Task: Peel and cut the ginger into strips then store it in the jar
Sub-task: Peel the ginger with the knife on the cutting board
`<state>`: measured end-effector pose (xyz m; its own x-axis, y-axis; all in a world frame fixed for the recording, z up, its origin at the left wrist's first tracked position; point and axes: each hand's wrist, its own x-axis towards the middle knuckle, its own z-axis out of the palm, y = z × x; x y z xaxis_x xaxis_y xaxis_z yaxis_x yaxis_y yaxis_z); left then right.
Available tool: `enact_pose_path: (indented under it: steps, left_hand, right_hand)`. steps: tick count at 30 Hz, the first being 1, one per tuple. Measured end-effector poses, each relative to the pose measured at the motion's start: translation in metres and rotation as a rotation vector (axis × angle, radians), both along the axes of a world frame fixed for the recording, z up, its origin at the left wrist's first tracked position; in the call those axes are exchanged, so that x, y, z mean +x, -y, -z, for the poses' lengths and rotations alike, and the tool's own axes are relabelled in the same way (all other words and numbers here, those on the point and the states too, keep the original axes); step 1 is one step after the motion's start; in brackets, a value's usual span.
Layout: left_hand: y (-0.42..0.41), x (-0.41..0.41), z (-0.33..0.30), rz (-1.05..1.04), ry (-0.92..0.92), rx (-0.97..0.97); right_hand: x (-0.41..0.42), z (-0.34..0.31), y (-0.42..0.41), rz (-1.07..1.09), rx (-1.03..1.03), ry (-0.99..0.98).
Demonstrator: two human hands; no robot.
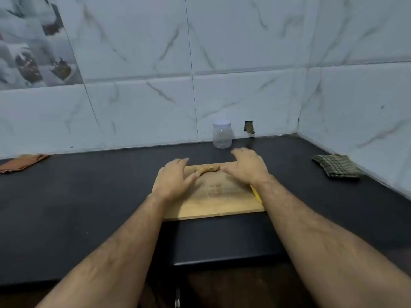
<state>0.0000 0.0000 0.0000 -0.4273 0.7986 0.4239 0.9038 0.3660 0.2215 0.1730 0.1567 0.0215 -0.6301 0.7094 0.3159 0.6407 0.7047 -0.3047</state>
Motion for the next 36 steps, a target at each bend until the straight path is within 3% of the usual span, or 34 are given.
enact_pose_path:
  steps: [8,13,24,36]
  left_hand:
    - [0.029,0.062,0.014,0.026,0.052,0.089]
    - [0.036,0.077,0.025,0.049,0.051,0.092]
    - [0.019,0.075,0.016,0.037,0.070,0.126]
    - [-0.026,0.046,0.011,-0.003,0.140,0.112]
  right_hand:
    - [0.045,0.015,0.055,0.047,0.047,-0.091]
    - [0.065,0.021,0.066,0.037,0.070,-0.052]
    - [0.079,0.023,0.046,0.206,0.022,0.019]
    - [0.048,0.025,0.036,0.217,-0.077,-0.002]
